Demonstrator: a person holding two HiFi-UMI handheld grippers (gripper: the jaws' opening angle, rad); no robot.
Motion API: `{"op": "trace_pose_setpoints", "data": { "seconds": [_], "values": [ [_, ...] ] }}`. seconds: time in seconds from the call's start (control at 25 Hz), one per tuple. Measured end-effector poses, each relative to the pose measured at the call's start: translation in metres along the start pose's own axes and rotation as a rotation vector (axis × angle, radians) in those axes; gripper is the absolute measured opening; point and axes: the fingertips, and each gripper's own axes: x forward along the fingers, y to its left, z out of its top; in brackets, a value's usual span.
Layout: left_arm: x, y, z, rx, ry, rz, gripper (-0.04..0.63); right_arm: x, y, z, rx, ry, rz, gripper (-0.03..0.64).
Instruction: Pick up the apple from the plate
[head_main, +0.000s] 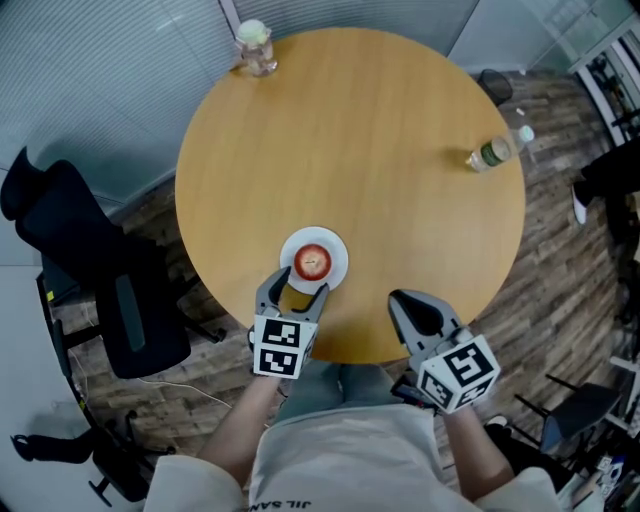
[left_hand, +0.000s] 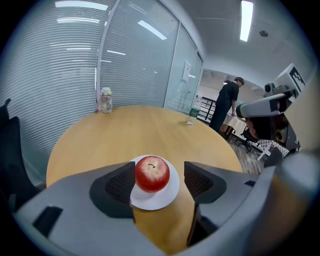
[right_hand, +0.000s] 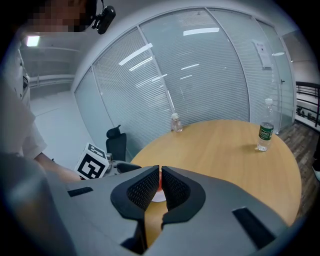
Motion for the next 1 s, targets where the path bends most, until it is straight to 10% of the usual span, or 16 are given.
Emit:
{"op": "trace_pose_setpoints", "data": {
  "seconds": [1.0],
  "values": [
    [0.063,0.014,-0.024,0.049,0.137,-0.017,0.39,0.012,-0.013,-0.006,0.046,0.038,-0.026,0.035]
  ]
}}
